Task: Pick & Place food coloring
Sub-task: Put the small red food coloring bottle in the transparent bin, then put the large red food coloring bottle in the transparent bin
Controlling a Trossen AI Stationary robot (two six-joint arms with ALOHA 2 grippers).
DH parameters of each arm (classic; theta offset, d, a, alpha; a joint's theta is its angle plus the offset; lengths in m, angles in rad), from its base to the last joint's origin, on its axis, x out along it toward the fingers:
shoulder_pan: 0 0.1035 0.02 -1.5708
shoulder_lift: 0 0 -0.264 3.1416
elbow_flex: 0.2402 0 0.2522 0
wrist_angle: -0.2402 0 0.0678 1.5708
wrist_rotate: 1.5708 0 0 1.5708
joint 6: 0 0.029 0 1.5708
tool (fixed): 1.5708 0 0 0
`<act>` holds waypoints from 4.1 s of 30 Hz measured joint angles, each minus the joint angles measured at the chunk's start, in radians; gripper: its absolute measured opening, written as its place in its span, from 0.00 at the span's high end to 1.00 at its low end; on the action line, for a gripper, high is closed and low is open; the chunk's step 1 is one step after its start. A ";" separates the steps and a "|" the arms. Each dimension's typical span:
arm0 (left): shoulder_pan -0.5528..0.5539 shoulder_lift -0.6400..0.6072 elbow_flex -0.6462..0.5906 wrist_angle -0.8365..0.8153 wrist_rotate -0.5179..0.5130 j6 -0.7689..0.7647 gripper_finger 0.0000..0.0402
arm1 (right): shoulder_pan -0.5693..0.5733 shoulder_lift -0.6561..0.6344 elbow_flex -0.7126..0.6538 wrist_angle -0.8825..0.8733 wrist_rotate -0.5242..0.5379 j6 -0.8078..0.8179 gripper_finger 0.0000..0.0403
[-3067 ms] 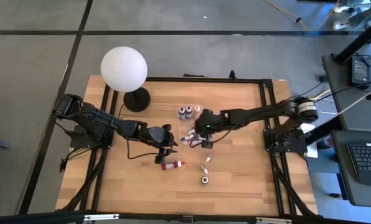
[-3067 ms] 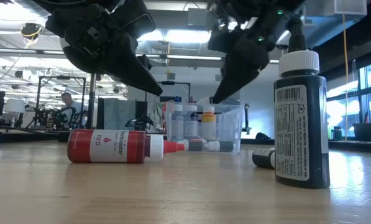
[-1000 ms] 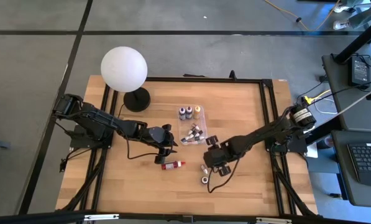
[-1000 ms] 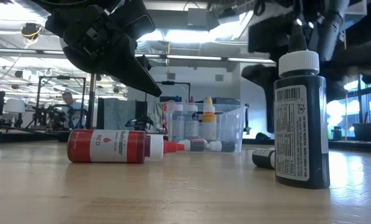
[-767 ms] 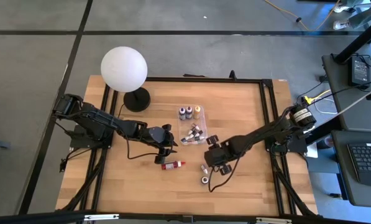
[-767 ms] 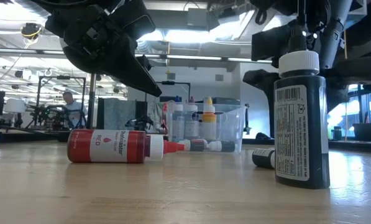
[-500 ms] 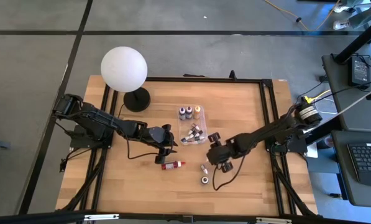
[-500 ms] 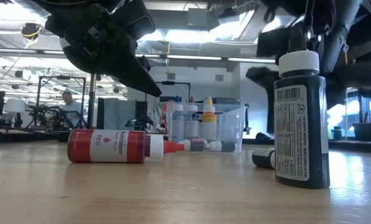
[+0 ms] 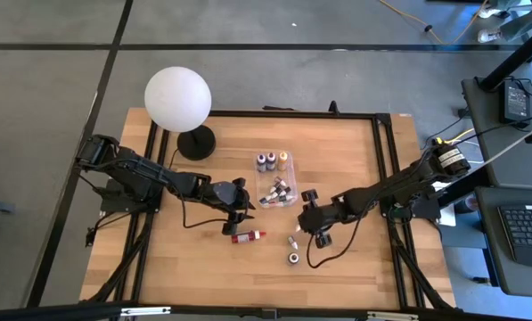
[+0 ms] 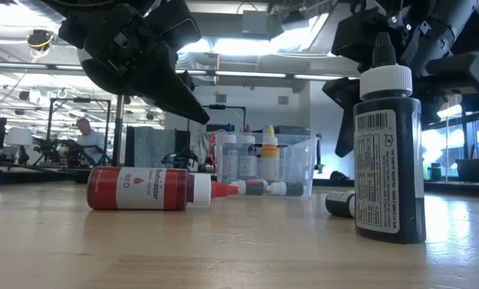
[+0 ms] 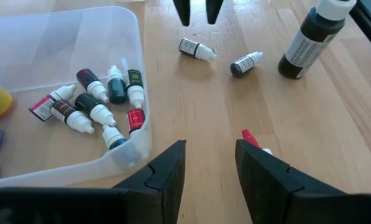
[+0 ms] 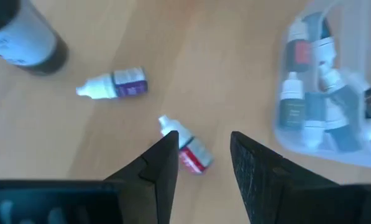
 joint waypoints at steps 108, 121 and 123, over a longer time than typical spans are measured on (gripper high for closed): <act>-0.103 -0.017 0.000 -0.023 0.113 -0.087 0.66 | -0.303 0.170 0.192 0.011 -0.009 -0.180 0.74; -0.101 -0.017 0.000 0.102 0.103 -0.094 0.67 | -0.294 0.111 0.191 -0.003 -0.007 -0.171 0.69; -0.101 -0.017 0.001 0.150 0.104 -0.076 0.67 | -0.279 0.065 0.191 -0.010 -0.007 -0.154 0.69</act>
